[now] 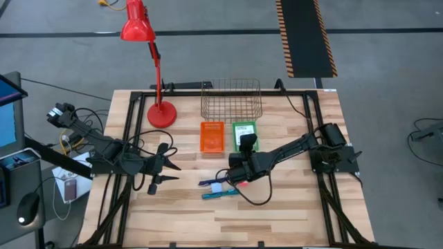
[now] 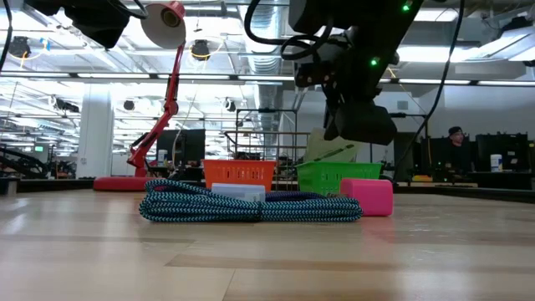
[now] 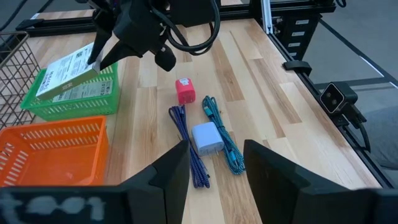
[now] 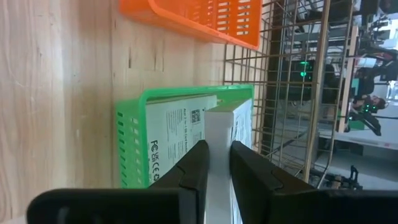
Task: Pick and place items into bin
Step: Put the white card reader box into the green bin
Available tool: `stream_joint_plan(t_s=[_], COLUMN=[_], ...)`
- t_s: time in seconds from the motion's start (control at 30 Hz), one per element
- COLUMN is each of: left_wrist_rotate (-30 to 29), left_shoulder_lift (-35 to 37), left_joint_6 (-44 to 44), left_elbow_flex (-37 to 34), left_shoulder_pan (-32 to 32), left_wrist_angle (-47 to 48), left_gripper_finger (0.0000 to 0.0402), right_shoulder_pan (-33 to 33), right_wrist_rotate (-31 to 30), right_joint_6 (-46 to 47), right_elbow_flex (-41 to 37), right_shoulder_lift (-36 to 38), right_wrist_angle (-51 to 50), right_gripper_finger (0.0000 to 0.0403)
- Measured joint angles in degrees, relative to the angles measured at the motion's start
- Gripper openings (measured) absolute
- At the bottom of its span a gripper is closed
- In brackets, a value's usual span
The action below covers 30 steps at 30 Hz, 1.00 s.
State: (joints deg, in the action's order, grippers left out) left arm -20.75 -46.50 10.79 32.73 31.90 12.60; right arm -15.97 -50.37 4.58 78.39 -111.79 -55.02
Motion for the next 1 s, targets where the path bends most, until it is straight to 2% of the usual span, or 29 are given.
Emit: stream_joint_plan(t_s=[0.7, 1.0], left_wrist_rotate=[0.0, 0.0], left_shoulder_lift=[0.0, 0.0], left_joint_6=[0.0, 0.0], left_elbow_flex=[0.0, 0.0], left_shoulder_pan=[0.0, 0.0], left_wrist_angle=[0.02, 0.02], left_gripper_finger=[0.0142, 0.0142], right_shoulder_pan=[1.2, 1.55], right_wrist_rotate=[-0.02, 1.24], right_joint_6=[0.37, 0.44], right_elbow_flex=[0.0, 0.0], right_shoulder_lift=[-0.02, -0.04], right_wrist_angle=[0.48, 0.72], right_gripper_finger=[0.0058, 0.0088])
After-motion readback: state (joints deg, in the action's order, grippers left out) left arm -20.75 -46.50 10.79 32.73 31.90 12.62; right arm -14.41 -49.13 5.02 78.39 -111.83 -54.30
